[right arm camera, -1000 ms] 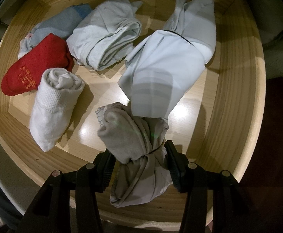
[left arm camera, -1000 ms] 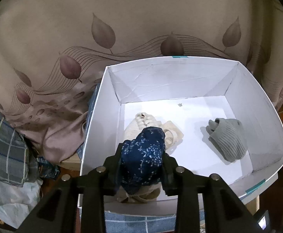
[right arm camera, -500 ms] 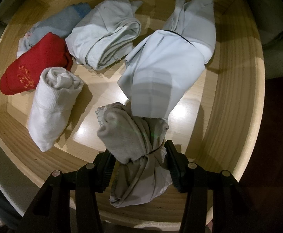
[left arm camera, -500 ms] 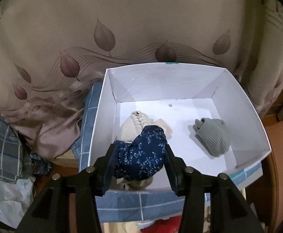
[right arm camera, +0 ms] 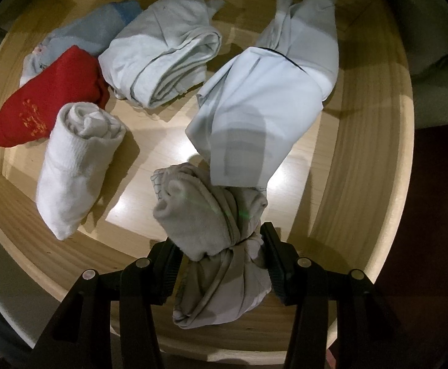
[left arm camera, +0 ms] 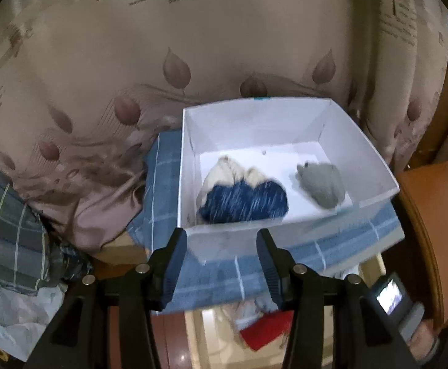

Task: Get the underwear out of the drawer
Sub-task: 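Withdraw the left gripper while the right gripper lifts the beige knotted sock, then carry the beige knotted sock into the white box and open the right gripper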

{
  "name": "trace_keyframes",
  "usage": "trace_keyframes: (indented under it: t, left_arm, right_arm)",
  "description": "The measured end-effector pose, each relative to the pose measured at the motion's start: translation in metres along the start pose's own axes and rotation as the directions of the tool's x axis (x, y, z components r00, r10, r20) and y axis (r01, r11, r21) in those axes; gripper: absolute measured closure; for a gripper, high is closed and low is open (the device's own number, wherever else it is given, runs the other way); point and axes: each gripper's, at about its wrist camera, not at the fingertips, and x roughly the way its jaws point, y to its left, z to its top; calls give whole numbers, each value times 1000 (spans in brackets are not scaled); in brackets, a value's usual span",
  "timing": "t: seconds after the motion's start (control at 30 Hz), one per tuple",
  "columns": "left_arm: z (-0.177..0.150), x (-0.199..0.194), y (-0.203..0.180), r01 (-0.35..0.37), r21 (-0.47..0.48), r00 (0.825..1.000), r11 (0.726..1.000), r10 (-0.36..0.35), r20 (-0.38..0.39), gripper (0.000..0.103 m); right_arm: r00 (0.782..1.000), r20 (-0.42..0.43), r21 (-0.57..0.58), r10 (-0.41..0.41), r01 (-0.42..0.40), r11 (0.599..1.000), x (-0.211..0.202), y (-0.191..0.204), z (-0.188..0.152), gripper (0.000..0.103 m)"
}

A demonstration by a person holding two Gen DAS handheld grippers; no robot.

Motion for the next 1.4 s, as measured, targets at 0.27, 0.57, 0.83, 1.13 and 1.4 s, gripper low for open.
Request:
trace_keyframes:
  t: [0.27, 0.57, 0.83, 1.13, 1.4]
  left_arm:
    - [-77, 9, 13, -20, -81, 997, 997, 14, -72, 55]
    - [-149, 31, -1, -95, -182, 992, 979, 78, -98, 55]
    - [-179, 49, -14, -173, -164, 980, 971, 153, -127, 55]
    - [-194, 53, -18, -200, -160, 976, 967, 183, -117, 55]
    - [-199, 53, -7, -163, -232, 983, 959, 138, -119, 55]
  right_arm:
    - [999, 33, -16, 5, -5, 1000, -4, 8, -2, 60]
    - [972, 231, -63, -43, 59, 996, -43, 19, -18, 61]
    - [882, 470, -60, -28, 63, 996, -94, 21, -42, 61]
    - [730, 683, -50, 29, 7, 999, -194, 13, -47, 61]
    - [680, 727, -34, 94, -101, 994, -274, -12, 3, 61]
